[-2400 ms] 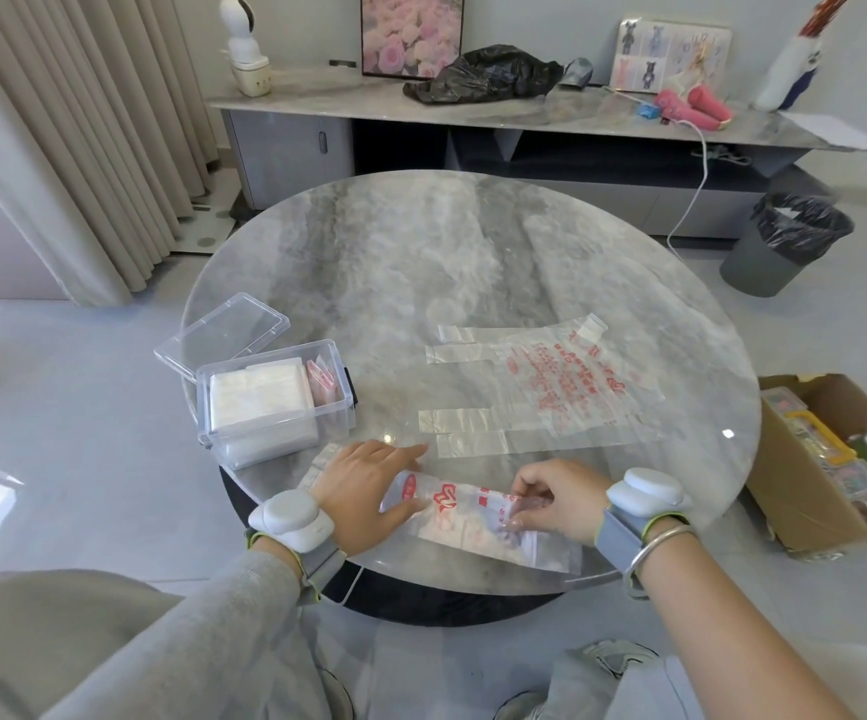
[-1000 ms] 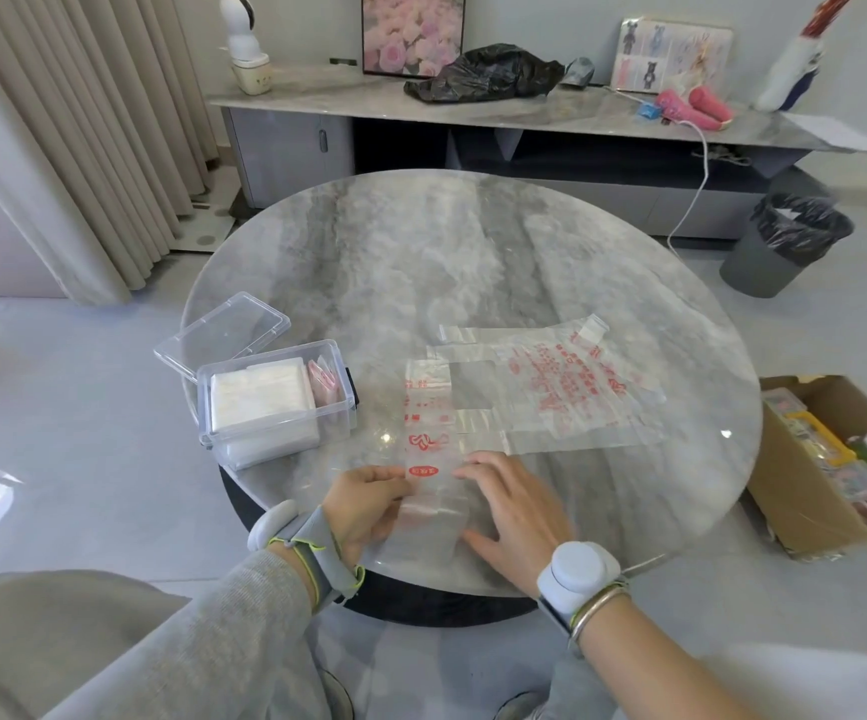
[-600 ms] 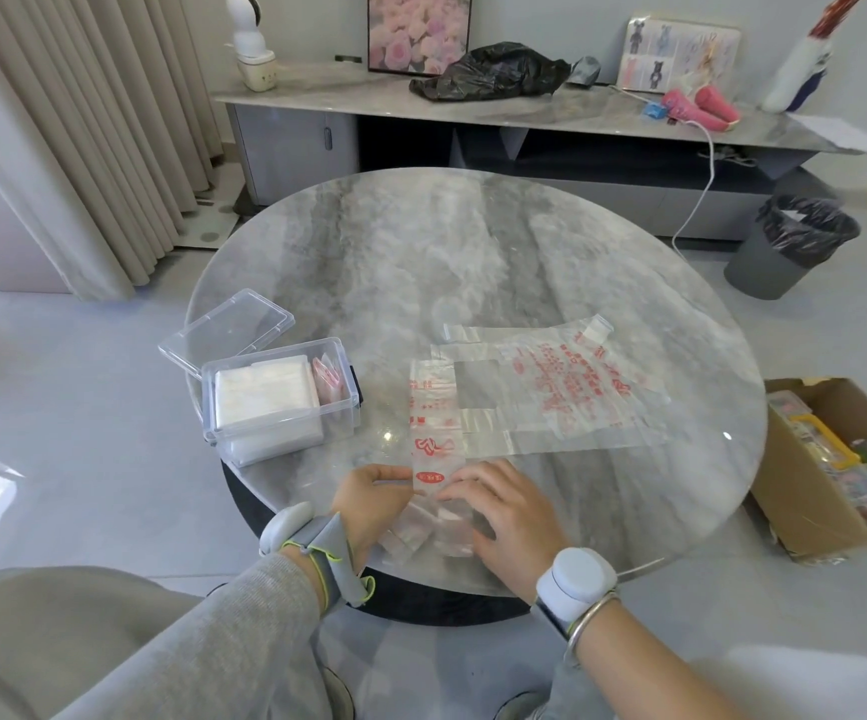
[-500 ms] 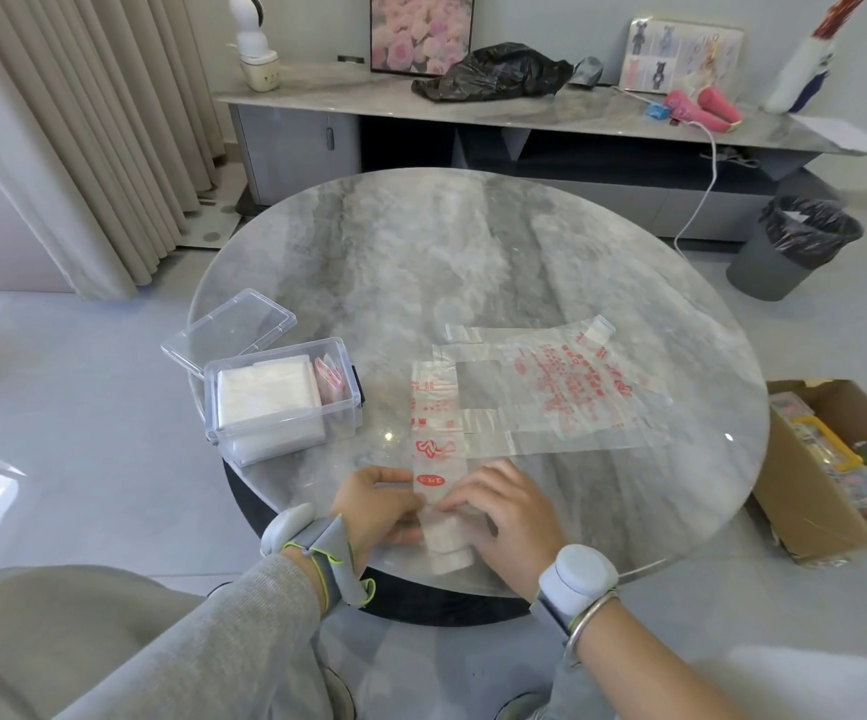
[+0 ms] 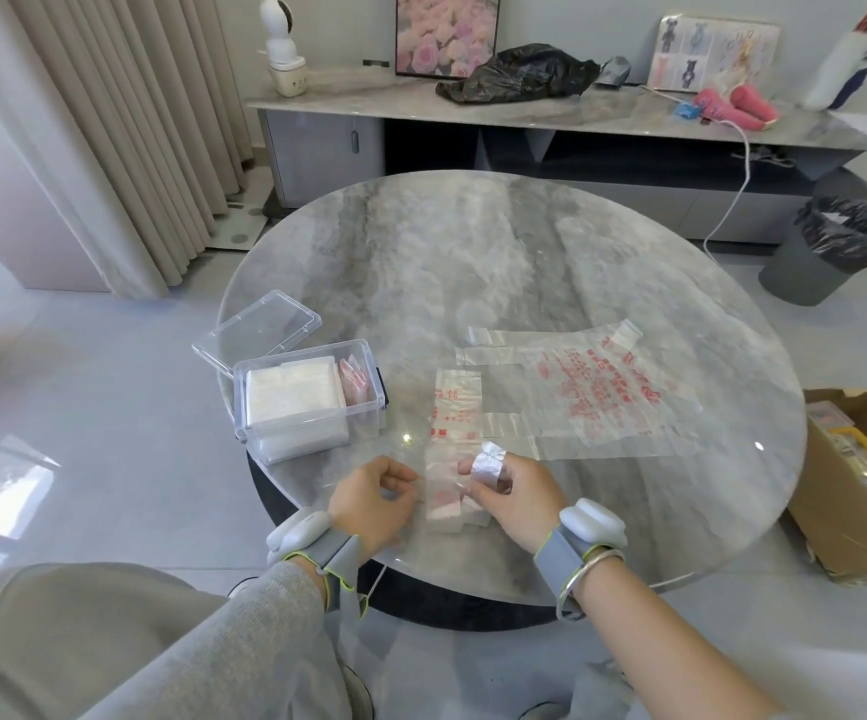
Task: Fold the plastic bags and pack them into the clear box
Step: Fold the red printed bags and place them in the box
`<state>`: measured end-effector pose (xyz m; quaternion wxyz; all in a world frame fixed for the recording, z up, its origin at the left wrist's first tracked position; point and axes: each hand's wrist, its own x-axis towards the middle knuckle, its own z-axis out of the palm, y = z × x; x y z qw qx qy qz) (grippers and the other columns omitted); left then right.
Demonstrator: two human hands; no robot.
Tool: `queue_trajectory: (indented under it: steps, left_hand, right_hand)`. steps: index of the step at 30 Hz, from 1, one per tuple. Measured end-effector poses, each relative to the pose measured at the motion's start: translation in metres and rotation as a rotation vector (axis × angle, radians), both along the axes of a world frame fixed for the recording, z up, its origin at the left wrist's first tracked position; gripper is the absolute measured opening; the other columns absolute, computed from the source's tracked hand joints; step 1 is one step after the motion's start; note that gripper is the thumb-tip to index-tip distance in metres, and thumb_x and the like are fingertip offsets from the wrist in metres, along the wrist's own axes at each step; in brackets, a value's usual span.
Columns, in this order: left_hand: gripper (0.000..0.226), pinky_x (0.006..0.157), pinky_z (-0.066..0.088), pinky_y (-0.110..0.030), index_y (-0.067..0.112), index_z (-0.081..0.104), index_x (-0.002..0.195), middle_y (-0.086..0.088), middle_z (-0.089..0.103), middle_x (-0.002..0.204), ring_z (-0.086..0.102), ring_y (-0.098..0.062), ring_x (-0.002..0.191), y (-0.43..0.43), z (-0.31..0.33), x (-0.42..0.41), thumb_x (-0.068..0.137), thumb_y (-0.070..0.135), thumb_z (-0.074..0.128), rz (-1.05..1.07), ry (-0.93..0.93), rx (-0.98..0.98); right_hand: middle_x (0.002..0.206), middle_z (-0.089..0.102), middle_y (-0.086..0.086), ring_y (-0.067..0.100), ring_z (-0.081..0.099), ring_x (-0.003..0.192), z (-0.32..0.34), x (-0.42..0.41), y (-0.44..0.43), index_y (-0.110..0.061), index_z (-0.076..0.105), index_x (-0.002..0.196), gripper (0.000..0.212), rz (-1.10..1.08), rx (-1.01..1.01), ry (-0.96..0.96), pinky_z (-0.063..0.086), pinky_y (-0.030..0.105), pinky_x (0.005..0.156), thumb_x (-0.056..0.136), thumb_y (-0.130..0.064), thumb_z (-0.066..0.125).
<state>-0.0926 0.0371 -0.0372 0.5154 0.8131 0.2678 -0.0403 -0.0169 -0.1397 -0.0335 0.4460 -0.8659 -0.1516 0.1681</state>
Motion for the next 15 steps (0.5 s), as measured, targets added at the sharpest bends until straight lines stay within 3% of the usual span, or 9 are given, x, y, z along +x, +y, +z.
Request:
queue_trajectory:
  steps: [2,4,8,12,15]
  left_hand:
    - [0.018,0.057,0.059,-0.036,0.029,0.064,0.088,0.004,0.071,0.088,0.069,-0.019,0.078,0.000,-0.002,-0.001,0.087,0.011,0.065,-0.018,0.000,0.022]
    - [0.016,0.062,0.060,-0.038,0.031,0.064,0.088,0.006,0.072,0.086,0.070,-0.018,0.077,0.001,-0.005,-0.002,0.086,0.015,0.066,-0.039,0.002,0.042]
    - [0.010,0.069,0.060,-0.043,0.032,0.064,0.088,0.005,0.071,0.083,0.070,-0.017,0.073,0.001,-0.006,-0.002,0.083,0.031,0.073,-0.038,0.004,0.021]
    - [0.042,0.056,0.055,-0.031,0.024,0.060,0.099,0.004,0.070,0.082,0.069,-0.016,0.065,-0.005,0.004,-0.002,0.071,0.045,0.083,-0.059,0.017,-0.058]
    - [0.052,0.062,0.054,-0.027,0.029,0.055,0.106,0.009,0.069,0.084,0.067,-0.010,0.070,-0.007,0.005,-0.001,0.067,0.045,0.086,-0.104,0.043,0.003]
  right_hand:
    - [0.077,0.072,-0.005,0.006,0.059,0.061,-0.002,0.002,0.005,-0.028,0.071,0.089,0.021,0.006,-0.012,0.017,0.051,0.029,0.068,0.075,-0.043,0.074]
    - [0.079,0.072,0.004,0.016,0.056,0.061,-0.006,0.003,0.008,-0.022,0.069,0.092,0.042,0.004,-0.044,0.010,0.052,0.036,0.069,0.067,-0.056,0.068]
    - [0.077,0.071,-0.003,0.013,0.056,0.061,-0.010,0.007,0.010,-0.023,0.065,0.092,0.033,-0.017,-0.096,0.014,0.050,0.033,0.069,0.074,-0.048,0.074]
    - [0.086,0.072,-0.007,0.015,0.066,0.076,-0.007,0.006,0.007,-0.025,0.066,0.102,0.034,-0.053,-0.082,0.015,0.054,0.036,0.075,0.076,-0.046,0.074]
    - [0.090,0.066,-0.010,0.013,0.063,0.078,-0.001,0.008,0.004,-0.024,0.062,0.111,0.036,-0.093,-0.099,-0.012,0.051,0.030,0.078,0.081,-0.040,0.072]
